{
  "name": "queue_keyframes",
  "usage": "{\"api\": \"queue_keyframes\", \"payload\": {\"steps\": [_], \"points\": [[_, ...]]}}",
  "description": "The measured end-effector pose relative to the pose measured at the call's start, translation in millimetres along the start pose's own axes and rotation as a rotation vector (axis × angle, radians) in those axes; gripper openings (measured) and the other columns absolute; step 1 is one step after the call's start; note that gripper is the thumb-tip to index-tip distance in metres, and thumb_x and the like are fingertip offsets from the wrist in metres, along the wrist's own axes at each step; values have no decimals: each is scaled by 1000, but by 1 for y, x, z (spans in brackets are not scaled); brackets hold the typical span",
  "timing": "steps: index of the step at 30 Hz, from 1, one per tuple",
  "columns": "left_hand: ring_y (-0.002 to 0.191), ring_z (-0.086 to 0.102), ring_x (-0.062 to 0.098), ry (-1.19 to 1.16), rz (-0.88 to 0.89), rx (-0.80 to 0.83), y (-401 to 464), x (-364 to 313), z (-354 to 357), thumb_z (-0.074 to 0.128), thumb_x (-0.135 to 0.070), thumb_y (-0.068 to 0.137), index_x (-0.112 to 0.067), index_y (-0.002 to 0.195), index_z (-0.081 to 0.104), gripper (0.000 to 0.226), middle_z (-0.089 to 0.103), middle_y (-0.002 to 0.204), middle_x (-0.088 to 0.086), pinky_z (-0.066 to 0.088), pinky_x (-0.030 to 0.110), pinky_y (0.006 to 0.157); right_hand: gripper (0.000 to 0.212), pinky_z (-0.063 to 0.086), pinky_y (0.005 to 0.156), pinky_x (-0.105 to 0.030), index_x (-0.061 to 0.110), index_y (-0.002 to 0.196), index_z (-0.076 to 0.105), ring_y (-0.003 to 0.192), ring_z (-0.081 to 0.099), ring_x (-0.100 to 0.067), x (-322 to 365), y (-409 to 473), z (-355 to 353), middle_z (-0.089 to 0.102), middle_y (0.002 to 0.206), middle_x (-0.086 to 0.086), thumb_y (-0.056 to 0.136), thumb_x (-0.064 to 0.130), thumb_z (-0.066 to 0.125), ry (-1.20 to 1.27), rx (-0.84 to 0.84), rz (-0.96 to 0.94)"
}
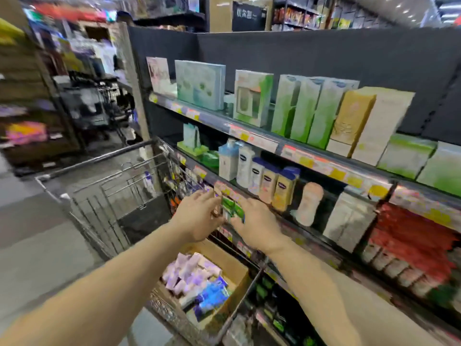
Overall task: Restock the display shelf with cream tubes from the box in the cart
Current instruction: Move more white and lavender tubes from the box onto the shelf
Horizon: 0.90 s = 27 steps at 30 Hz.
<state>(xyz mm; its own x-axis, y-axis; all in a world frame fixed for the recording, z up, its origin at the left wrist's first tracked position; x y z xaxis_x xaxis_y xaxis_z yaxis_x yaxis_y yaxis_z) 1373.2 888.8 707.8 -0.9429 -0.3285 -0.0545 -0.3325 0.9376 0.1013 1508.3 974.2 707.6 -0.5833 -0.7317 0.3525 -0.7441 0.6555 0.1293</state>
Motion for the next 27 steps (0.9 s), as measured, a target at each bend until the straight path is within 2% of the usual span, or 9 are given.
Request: {"api": "queue_keyframes", "payload": {"steps": [3,9,15,22,27], "points": [[146,19,28,-62,-61,49,11,27,41,40,-62,91,-26,150,27,70,22,159,4,17,42,119,63,28,114,-41,22,148,33,140,28,-26,-2,21,39,36,151,-5,93,49,51,-8,111,82],[147,14,32,-58,-113,126,27,51,110,42,-60,92,-28,152,22,71,15,161,4,19,47,117,62,24,116,-44,24,150,28,144,21,-25,-27,47,99,28,156,-4,96,46,48,-8,262,139],[147,12,31,15,-121,186,50,86,148,41,-59,92,-28,152,19,71,14,161,5,17,48,117,60,28,112,-42,21,148,30,140,28,-28,-43,86,140,34,151,-7,96,44,48,-4,342,152],[147,14,27,-61,-188,329,59,127,205,45,-58,91,-30,151,22,70,15,161,1,16,46,119,57,34,108,-40,20,145,35,135,35,-29,-48,108,193,40,145,-10,95,42,49,14,470,199],[141,30,26,-87,-187,482,72,176,250,39,-68,82,-30,148,30,76,35,154,2,27,41,115,54,39,104,-42,19,139,43,129,43,-31,-50,123,229,47,138,-8,92,42,54,75,502,317]]}}
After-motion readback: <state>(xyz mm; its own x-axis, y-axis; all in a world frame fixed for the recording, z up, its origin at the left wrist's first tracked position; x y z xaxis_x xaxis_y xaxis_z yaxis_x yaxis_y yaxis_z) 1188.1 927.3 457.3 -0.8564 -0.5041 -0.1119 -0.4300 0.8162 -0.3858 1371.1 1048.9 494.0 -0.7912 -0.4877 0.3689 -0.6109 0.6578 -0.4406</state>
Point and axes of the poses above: each hand's wrist, its own y-axis towards the middle knuckle, its own z-axis out of the palm, x = y × z, the point moved 3 cm from there along y, towards the middle knuckle
